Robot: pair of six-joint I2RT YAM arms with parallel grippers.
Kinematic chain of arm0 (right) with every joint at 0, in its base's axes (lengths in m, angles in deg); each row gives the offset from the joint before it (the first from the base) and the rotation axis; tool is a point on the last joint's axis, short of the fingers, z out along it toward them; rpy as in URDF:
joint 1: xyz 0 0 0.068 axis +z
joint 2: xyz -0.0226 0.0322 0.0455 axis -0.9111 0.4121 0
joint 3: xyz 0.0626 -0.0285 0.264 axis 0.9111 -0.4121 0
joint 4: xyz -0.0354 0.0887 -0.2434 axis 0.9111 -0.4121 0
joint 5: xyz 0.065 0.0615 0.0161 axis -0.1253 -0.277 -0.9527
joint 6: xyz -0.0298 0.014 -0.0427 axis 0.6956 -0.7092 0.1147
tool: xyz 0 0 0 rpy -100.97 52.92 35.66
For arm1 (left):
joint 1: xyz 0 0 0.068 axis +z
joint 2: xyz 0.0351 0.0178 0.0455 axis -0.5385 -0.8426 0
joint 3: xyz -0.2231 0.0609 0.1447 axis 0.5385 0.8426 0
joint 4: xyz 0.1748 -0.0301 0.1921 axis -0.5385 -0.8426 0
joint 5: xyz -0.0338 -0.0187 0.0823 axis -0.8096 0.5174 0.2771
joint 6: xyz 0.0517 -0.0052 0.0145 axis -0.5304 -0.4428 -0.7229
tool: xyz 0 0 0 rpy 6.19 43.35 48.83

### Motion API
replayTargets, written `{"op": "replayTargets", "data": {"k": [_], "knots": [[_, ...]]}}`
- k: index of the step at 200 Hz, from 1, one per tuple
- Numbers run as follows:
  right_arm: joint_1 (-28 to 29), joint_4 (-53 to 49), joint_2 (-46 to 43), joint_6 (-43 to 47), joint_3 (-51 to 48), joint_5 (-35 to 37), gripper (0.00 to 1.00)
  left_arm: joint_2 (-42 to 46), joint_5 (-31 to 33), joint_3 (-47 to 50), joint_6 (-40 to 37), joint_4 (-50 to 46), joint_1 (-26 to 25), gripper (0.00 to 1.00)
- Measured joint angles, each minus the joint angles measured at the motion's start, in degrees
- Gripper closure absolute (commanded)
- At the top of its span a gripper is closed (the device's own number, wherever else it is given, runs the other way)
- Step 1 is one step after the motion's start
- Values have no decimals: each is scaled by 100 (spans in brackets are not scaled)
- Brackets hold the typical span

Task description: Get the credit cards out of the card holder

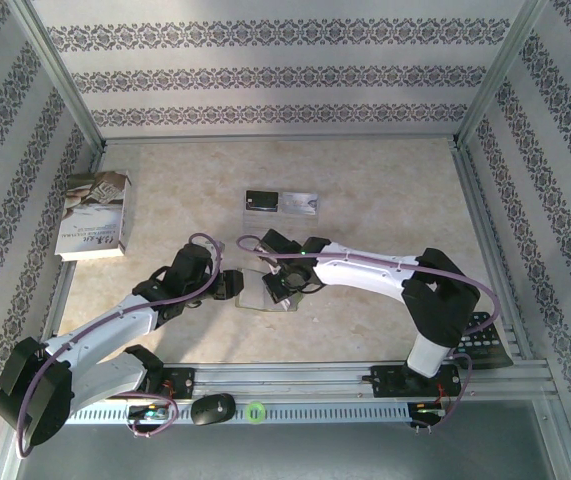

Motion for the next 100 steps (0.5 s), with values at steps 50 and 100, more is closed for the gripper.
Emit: {"op": "replayTargets", "data": {"k": [50, 100], "knots": [[-409, -68, -726, 1484, 442, 328, 100, 229, -192, -74, -22, -236, 68, 1], [-1084, -105, -800, 3274, 850, 667, 100, 636, -188, -485, -105, -811, 181, 1]]}}
